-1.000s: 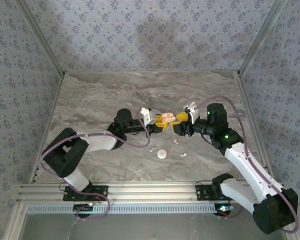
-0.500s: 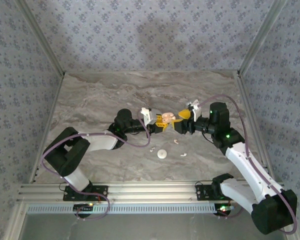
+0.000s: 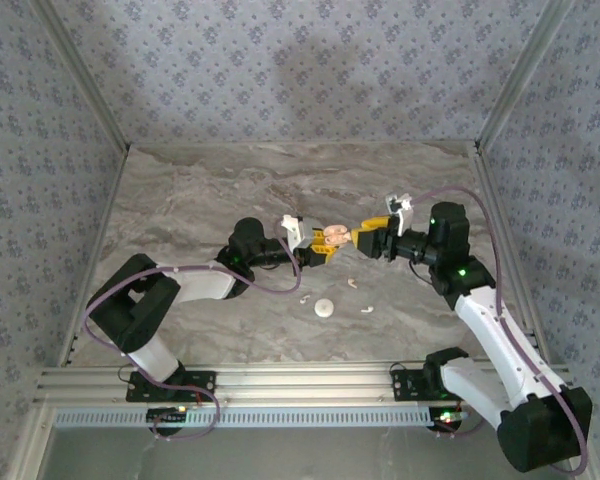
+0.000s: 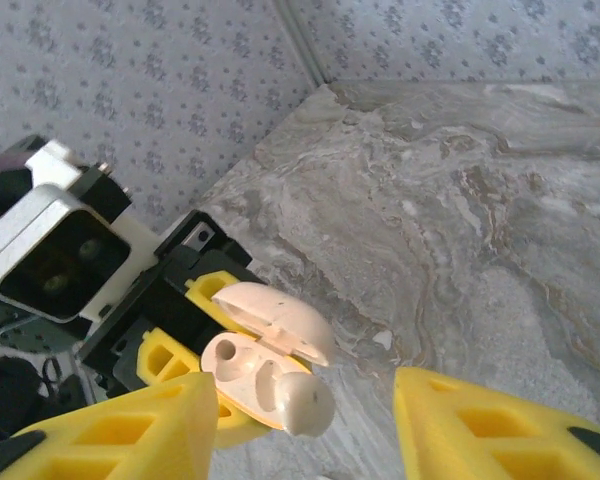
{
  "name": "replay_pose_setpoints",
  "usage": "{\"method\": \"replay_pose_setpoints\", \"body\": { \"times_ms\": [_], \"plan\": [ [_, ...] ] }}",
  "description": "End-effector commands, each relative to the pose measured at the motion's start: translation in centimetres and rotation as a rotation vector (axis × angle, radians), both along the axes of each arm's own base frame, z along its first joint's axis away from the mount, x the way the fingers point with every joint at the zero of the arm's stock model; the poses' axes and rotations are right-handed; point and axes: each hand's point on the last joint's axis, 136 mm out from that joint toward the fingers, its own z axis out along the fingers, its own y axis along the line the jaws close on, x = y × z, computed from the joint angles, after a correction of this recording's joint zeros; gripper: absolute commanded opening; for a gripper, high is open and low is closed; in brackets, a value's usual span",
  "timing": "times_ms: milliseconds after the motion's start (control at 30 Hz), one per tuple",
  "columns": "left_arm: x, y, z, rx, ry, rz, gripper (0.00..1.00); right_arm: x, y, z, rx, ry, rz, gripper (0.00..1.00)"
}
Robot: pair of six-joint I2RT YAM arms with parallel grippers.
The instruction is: Insert wireless bluetooth earbuds into charging case
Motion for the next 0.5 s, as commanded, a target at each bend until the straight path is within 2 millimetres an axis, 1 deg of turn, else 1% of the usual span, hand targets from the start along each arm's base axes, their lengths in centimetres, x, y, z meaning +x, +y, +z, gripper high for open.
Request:
{"method": "replay_pose_setpoints", "body": {
  "times_ms": [0, 200, 367, 467],
  "plan": [
    [0.2, 0.0, 1.5, -0.042, -0.035, 0.003, 0.19, 0.3, 0.0, 1.3, 0.111, 0.097, -0.004, 0.48],
    [0.3, -0.1, 1.6, -0.044, -0.034, 0.004, 0.19, -0.1, 0.9, 0.6, 0.185, 0.176, 0.061, 0.42],
    [0.2, -0.1, 1.7, -0.049, -0.036, 0.001, 0.18, 0.1, 1.2, 0.0, 0.193, 0.216, 0.07, 0.37],
    [0.2, 0.0, 1.8, -0.051, -0.036, 0.002, 0.18, 0.2, 1.3, -0.4, 0.19, 0.23, 0.074, 0.32]
  ]
}}
